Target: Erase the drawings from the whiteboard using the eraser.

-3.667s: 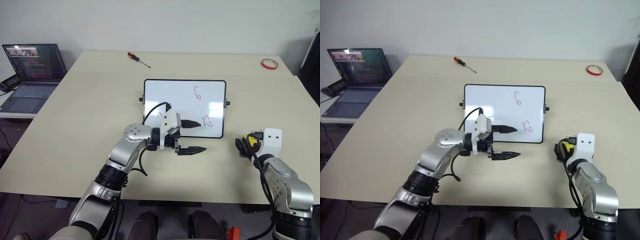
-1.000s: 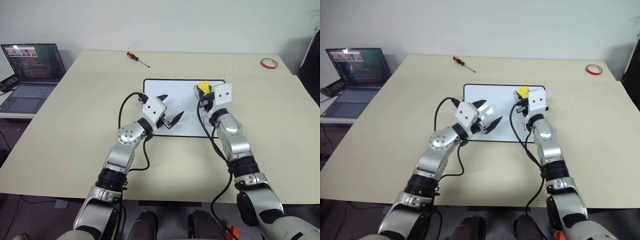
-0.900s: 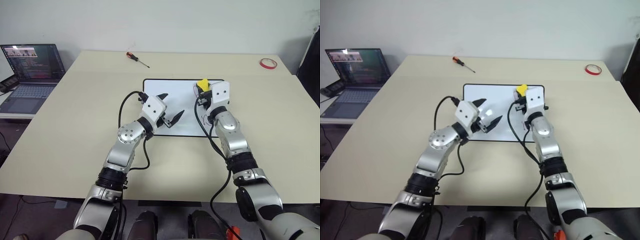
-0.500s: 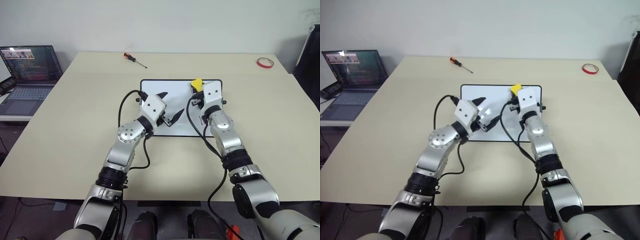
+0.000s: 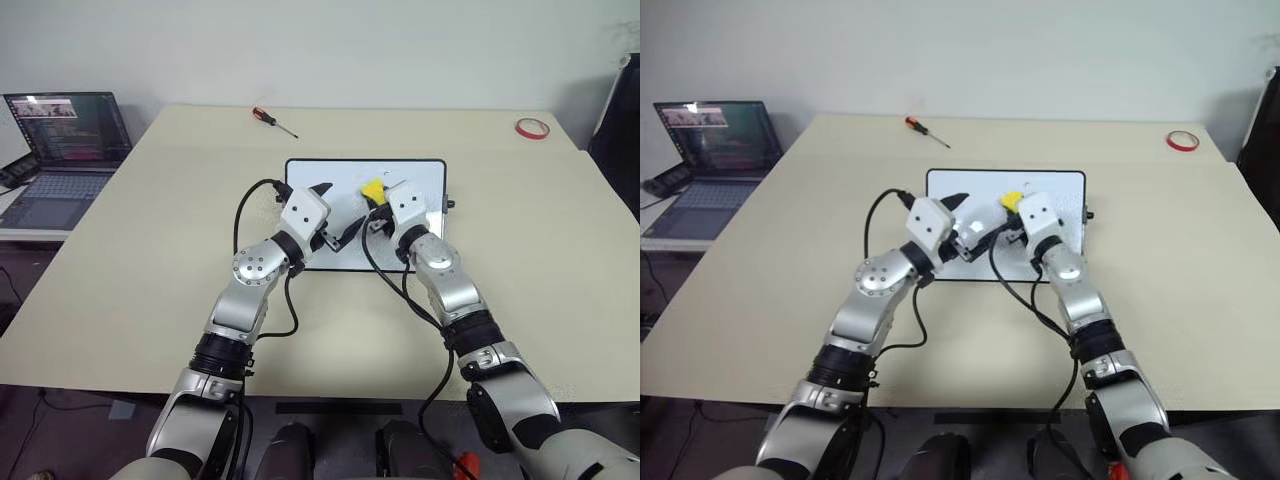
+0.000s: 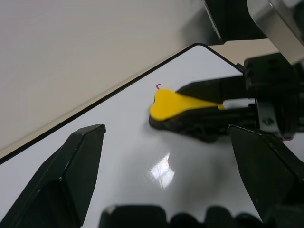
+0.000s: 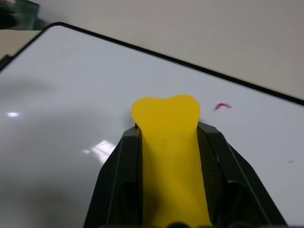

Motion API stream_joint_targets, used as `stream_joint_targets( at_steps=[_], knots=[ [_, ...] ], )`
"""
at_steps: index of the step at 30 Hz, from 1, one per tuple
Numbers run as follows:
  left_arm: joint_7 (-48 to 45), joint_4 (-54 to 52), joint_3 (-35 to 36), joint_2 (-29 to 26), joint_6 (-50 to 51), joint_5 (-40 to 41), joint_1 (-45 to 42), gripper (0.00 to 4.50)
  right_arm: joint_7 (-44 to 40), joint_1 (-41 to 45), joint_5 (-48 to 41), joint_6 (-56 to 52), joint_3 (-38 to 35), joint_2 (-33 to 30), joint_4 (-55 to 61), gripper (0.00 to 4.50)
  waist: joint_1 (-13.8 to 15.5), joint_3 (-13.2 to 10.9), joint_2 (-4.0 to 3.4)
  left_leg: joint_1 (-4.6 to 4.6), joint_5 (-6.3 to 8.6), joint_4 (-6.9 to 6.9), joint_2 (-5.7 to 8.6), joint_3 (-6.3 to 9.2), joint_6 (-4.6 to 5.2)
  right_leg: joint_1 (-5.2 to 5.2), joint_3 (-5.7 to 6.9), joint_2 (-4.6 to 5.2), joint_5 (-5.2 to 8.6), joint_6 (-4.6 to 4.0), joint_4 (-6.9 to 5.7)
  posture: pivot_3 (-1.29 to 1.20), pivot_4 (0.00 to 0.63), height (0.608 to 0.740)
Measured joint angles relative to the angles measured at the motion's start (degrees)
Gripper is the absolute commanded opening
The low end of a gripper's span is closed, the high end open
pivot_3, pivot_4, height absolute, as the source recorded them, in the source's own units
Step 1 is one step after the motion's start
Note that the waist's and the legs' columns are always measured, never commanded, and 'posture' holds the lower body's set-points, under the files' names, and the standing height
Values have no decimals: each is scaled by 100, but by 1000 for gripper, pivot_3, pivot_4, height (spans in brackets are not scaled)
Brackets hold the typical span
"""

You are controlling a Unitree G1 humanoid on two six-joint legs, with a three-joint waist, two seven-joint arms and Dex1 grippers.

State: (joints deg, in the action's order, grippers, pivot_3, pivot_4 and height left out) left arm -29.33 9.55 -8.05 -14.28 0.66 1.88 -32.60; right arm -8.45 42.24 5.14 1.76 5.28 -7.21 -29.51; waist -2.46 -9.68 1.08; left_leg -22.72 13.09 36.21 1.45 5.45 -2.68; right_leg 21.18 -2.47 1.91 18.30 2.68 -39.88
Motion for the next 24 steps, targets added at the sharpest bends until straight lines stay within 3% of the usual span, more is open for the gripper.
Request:
stream_joint_targets(
  at_steps=[11, 24],
  knots=[
    [-14, 77, -3, 49, -63, -1, -144, 4500, 710, 166, 159, -7, -178, -89, -116, 1196, 49, 0, 1, -2, 0, 0, 0, 0, 0, 2, 0, 0, 0, 0, 0, 0, 150, 740],
    [-6, 140, -6, 65, -110, -17, -143, 4500, -26, 322, 156, 108, 58, 129, -328, 1196, -138, 0, 0, 0, 0, -9, -13, -5, 1, 8, -6, -13, 0, -1, -1, 0, 150, 740]
  ],
)
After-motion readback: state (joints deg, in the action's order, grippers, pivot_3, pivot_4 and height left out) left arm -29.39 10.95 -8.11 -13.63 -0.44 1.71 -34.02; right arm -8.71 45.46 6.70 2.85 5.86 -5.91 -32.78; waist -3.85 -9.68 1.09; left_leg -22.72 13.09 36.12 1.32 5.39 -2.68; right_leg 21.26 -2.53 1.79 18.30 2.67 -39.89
